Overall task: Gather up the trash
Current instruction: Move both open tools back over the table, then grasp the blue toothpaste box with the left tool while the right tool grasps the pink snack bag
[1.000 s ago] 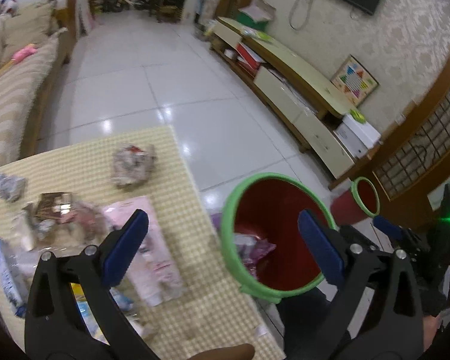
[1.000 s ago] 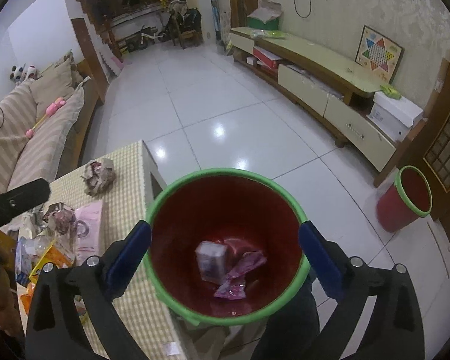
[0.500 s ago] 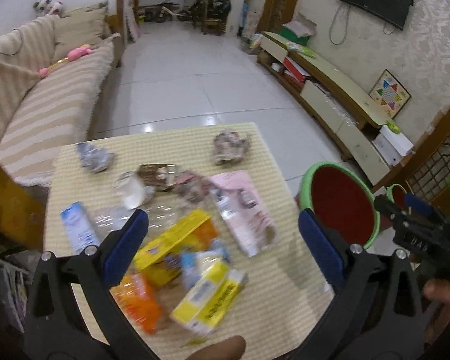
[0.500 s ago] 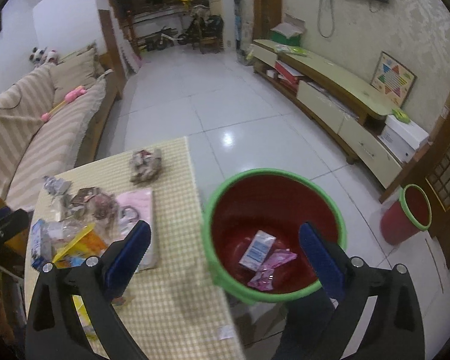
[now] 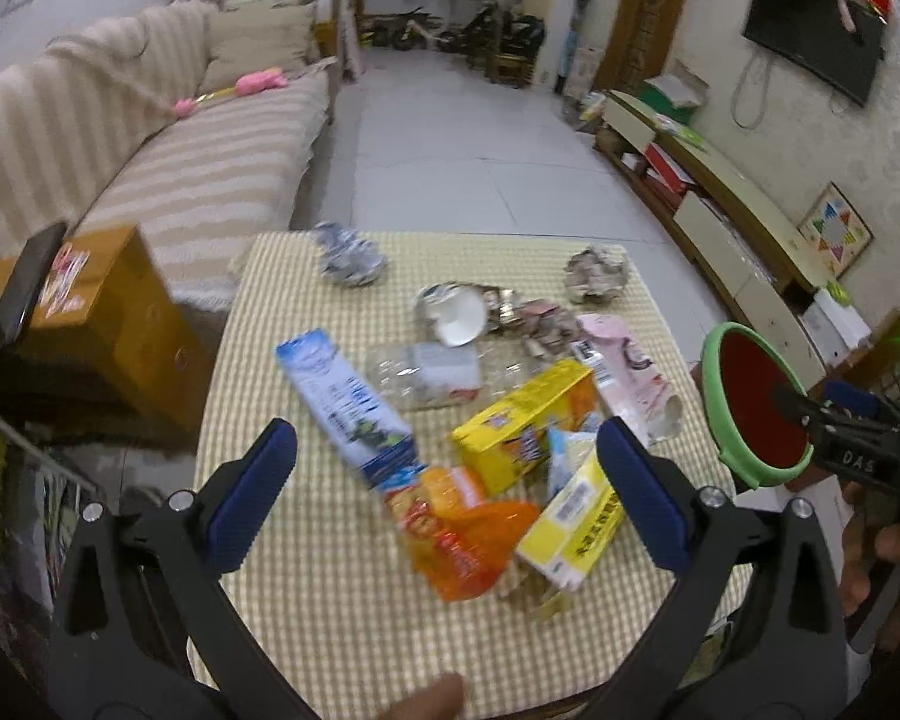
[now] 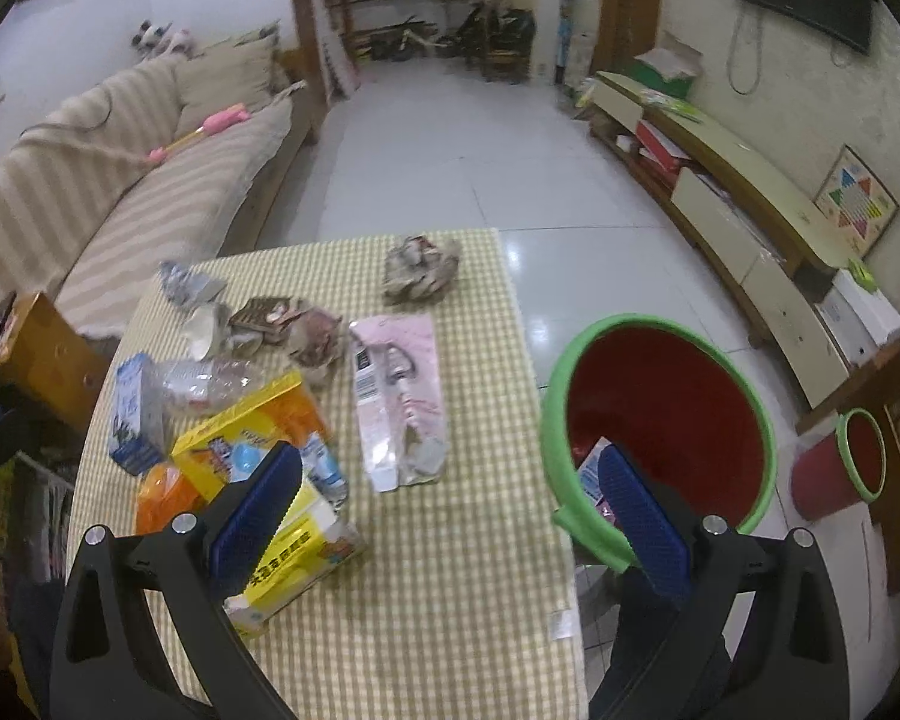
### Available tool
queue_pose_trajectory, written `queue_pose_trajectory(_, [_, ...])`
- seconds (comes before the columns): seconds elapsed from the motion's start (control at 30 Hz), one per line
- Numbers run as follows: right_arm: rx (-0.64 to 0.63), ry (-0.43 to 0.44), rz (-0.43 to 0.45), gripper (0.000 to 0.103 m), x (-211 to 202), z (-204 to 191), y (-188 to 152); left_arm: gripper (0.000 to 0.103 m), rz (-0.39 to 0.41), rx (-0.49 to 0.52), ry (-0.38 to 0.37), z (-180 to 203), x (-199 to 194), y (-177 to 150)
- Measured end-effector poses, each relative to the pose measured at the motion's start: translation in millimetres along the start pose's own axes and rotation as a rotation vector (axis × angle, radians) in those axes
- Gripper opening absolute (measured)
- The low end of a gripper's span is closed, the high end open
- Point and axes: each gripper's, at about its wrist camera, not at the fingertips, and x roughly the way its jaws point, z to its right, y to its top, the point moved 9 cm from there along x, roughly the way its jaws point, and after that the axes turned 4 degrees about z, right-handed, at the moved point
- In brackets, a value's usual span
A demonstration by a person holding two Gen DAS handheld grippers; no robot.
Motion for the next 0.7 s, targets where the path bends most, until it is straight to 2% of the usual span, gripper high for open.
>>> queue_pose_trajectory(0.2, [-0.014, 0.028, -0.017, 0.095, 9.8, -16.0, -4.8, 0.098, -0.021, -0.076, 0.023, -33.4, 0.5, -12.7])
queue_pose_trajectory(0.37, [-0.039, 0.035, -0.024, 0.095, 18.5, -24.0, -6.2, 0.098, -0.060, -0.167, 0.014, -51.2, 11.4, -19.5])
queue_pose_trajectory(0.57, [-0.047, 0.065, -0.049, 0.095, 38.9, -24.0, -2.5, 0.098, -0.111, -0.232, 0.024, -60.0, 38.4, -21.5])
queue_pose_trajectory(0.7, [-0.060, 0.052, -0.074, 0.094, 58.5, -19.7, 1.7, 0.098, -0.156, -0.238, 0.045, -58.7, 62.9, -24.5])
